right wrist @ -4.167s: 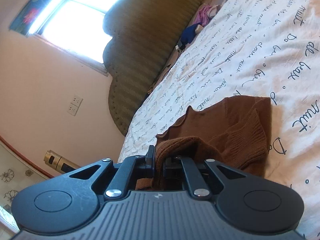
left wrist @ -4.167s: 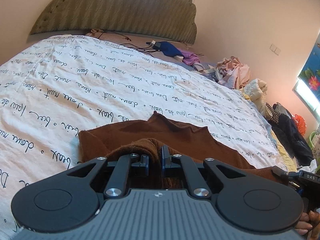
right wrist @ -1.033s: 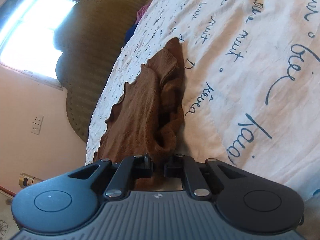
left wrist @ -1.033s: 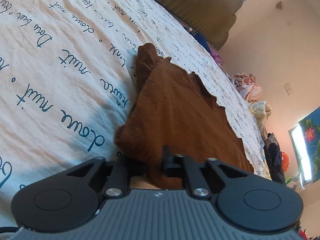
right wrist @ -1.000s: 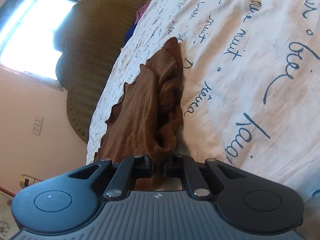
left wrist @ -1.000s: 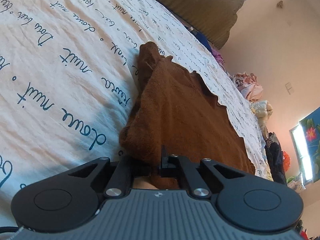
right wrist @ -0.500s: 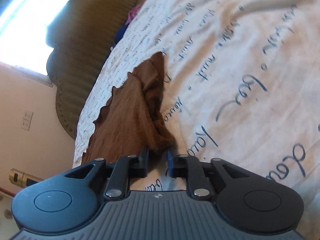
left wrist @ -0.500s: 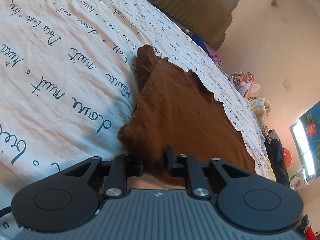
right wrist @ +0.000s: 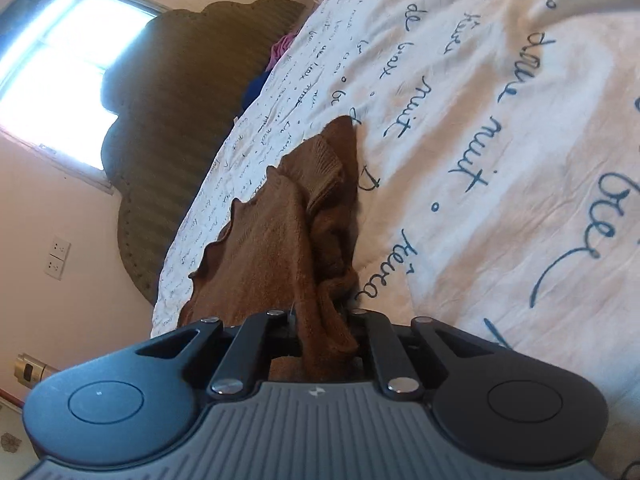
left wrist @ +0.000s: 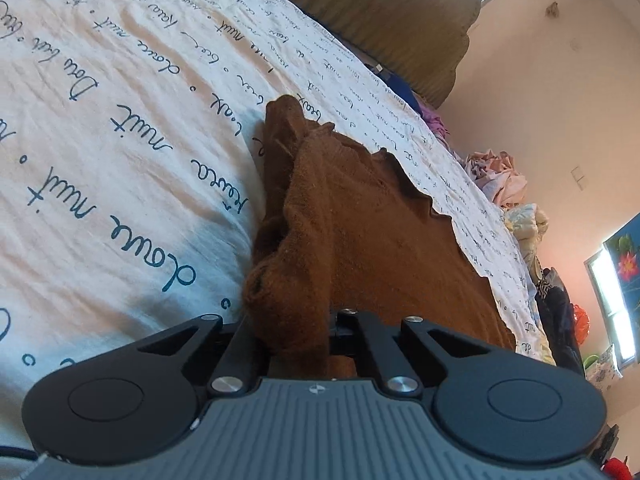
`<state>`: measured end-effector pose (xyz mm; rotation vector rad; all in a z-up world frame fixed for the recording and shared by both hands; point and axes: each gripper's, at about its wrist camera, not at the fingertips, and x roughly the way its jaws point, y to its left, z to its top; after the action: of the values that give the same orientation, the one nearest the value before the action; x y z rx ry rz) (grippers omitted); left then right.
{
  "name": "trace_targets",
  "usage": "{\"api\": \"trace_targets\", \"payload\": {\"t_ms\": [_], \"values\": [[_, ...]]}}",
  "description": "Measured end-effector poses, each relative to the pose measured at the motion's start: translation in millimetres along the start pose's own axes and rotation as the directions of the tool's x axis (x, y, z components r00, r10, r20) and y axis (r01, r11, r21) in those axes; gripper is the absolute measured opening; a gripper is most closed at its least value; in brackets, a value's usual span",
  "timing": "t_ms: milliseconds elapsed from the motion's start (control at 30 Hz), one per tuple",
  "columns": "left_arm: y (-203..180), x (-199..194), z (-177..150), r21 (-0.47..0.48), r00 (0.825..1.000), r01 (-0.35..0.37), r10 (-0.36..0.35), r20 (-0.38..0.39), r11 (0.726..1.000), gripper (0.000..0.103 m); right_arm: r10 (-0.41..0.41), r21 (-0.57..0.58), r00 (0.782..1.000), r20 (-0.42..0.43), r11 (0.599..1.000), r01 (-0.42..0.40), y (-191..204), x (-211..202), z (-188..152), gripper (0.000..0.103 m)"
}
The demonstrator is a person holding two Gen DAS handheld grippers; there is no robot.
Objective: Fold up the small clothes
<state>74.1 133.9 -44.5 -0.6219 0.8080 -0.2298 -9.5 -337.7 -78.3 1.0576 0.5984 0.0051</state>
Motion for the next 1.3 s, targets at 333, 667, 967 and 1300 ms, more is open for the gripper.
{"api": "trace_targets", "payload": {"t_ms": [333, 667, 967, 1300], "values": [[-13.1, -17.8, -19.9, 0.1, 0.997, -0.074, 0.077, -0.024, 0.992, 0.014, -0.114, -0.19, 0.993, -0.03, 0.976, 0.107, 23.3, -33.8, 3.7, 0.012], [-50.4, -54.1, -11.3, 0.332, 0.89, -0.436, 0.347, 0.295, 0.836, 0.094, -0.235, -0.516, 0.949, 0.21, 0.797, 0.312, 71.1, -71.0, -7.1, 0.015], [-78.1, 18.8, -35.7, 0.541, 0.894, -0.444, 0.396, 0.211, 0.714, 0.093, -0.293, -0.718, 0.956, 0.029, 0.659, 0.224, 92.0, 0.7, -39.5, 0.057], [-80.9, 9.0, -44.9, 0.55, 0.891, -0.453, 0.387, 0.238, 0.702, 0.1, -0.312, -0.728, 0.948, 0.067, 0.634, 0.26, 92.3, -8.9, -42.7, 0.079]]}}
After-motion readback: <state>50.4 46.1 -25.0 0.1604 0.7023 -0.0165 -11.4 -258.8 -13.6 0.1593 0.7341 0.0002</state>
